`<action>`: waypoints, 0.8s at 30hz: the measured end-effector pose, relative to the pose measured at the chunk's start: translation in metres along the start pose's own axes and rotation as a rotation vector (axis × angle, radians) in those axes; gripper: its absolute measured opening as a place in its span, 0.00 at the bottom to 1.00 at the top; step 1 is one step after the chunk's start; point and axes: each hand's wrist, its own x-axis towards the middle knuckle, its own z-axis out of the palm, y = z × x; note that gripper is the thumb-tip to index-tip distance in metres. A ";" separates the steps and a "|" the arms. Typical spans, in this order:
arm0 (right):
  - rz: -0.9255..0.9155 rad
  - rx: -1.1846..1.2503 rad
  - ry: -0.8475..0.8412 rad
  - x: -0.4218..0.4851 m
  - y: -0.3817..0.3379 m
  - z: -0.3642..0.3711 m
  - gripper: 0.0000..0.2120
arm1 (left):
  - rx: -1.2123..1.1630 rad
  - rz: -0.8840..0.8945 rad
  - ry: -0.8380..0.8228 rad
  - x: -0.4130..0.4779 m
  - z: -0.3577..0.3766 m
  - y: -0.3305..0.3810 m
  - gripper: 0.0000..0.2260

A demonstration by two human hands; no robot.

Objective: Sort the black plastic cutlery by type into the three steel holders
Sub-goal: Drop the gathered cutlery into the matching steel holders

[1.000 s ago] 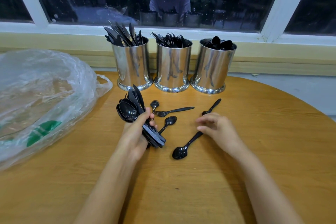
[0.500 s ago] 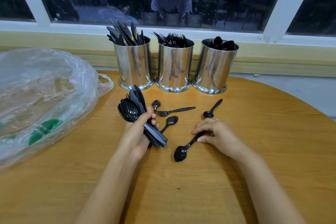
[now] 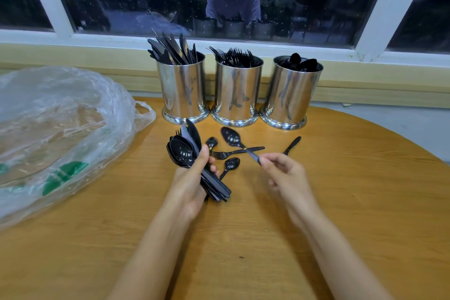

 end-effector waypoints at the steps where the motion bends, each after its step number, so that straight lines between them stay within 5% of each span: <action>1: 0.028 0.057 -0.070 -0.005 -0.002 0.006 0.05 | 0.024 0.012 -0.009 -0.001 0.001 -0.001 0.14; 8: 0.040 0.274 -0.118 -0.018 0.002 0.032 0.06 | 0.143 0.107 -0.065 -0.004 0.004 -0.005 0.16; 13: -0.034 0.161 -0.165 -0.019 0.007 0.041 0.04 | 0.170 0.162 -0.081 -0.006 0.005 -0.004 0.17; 17: -0.129 0.047 -0.185 -0.019 0.008 0.044 0.04 | 0.147 0.206 -0.090 -0.007 0.006 -0.004 0.07; 24: -0.247 -0.153 -0.059 -0.001 0.015 0.021 0.07 | 0.139 0.205 -0.018 -0.003 -0.003 0.023 0.02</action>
